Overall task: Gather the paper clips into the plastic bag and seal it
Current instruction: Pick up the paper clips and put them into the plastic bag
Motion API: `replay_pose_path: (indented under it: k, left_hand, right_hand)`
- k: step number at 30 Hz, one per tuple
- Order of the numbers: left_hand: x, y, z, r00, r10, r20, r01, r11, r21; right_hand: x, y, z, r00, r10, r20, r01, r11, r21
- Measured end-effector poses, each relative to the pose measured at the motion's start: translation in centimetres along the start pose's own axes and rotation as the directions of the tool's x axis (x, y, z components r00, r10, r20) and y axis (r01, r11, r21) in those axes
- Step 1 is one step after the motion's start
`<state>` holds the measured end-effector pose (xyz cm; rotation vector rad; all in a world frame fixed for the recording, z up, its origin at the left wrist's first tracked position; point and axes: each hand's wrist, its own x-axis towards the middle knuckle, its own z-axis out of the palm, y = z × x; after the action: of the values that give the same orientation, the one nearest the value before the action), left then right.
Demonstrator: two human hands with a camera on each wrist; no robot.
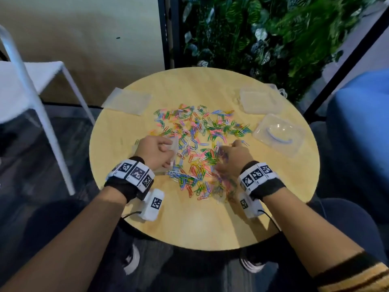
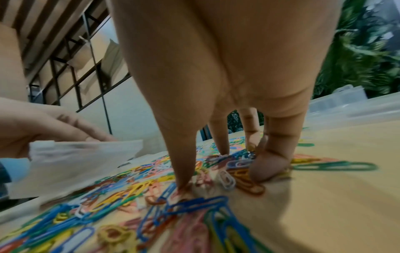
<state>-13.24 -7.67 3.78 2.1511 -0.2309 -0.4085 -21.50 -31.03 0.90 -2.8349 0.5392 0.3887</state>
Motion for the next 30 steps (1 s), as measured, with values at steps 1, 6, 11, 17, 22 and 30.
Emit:
replay_pose_path:
  k: [1,6,11,17,22,30]
  left_hand:
    - [0.5,-0.1,0.2,1.0,-0.01,0.024,0.01,1.0,0.003]
    - [1.6,-0.7,0.9,0.994,-0.006,0.113,0.001,0.999,0.042]
    - [1.1,-1.3,1.6,0.985,-0.015,0.171,0.009,0.999,0.033]
    - [0.2,-0.5,2.7,0.982,0.018,0.189,-0.014,1.0,-0.023]
    - [-0.1,1.9,4.0,0.986,0.069,0.152,-0.064,0.997,-0.04]
    - [-0.4,4.0,4.9,0.999,0.004,0.05,0.007,0.976,-0.218]
  right_hand:
    - [0.2,-0.3,0.0,1.0,-0.005,-0.011,0.005,1.0,0.002]
    - [0.8,-1.2,0.3,0.987,-0.047,-0.157,0.056,0.997,0.055]
    - [0.6,-0.3,-1.8,0.99,0.015,-0.144,0.011,0.985,0.174]
    - [-0.7,-1.2,-4.0,0.984,0.095,-0.153,0.096,0.442,0.892]
    - [-1.0,-3.9,-3.5,1.0,-0.002,-0.003,0.003,0.105,0.995]
    - [-0.5,-3.0,-2.8,1.0,-0.006,-0.018,0.019,0.46,0.888]
